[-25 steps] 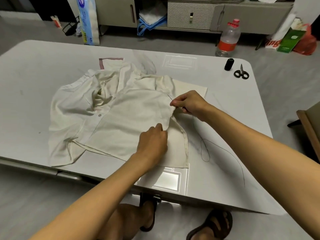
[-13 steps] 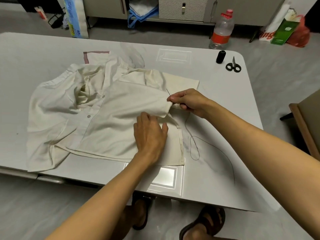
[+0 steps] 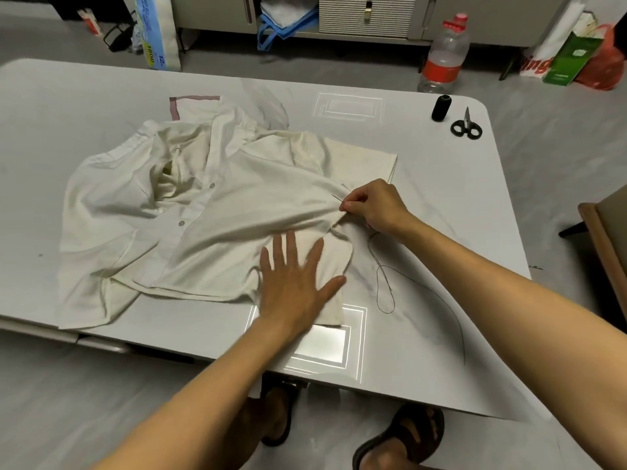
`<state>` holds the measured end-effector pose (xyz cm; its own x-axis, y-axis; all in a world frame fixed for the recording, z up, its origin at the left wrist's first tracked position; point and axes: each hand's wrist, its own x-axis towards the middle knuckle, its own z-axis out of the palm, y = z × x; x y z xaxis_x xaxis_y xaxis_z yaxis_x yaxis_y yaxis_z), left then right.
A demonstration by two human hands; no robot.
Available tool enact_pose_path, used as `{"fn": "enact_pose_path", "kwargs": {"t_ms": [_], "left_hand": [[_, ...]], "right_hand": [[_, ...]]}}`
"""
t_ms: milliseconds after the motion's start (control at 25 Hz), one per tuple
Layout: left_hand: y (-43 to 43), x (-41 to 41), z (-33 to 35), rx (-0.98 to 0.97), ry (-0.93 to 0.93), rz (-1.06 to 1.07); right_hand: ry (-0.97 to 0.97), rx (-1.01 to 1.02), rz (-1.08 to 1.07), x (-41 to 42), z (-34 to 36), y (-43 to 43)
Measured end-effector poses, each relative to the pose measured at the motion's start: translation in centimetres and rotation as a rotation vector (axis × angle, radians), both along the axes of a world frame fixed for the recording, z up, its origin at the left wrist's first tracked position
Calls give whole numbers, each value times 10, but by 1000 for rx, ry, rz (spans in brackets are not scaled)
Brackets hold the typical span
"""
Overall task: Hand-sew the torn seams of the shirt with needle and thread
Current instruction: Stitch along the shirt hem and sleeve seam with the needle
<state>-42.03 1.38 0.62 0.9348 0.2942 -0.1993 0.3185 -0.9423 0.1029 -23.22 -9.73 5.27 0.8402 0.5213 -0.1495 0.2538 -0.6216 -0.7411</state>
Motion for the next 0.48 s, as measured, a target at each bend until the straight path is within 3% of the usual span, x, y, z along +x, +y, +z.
{"fn": "enact_pose_path", "kwargs": {"t_ms": [320, 400, 480], "left_hand": [[136, 34, 7, 96, 25, -528], [144, 52, 15, 94, 21, -590], [143, 50, 27, -28, -88, -535]], "right_hand": [[-107, 26, -188, -24, -31, -8], [-107, 66, -238, -32, -31, -11], [-102, 98, -252, -39, -25, -10]]}}
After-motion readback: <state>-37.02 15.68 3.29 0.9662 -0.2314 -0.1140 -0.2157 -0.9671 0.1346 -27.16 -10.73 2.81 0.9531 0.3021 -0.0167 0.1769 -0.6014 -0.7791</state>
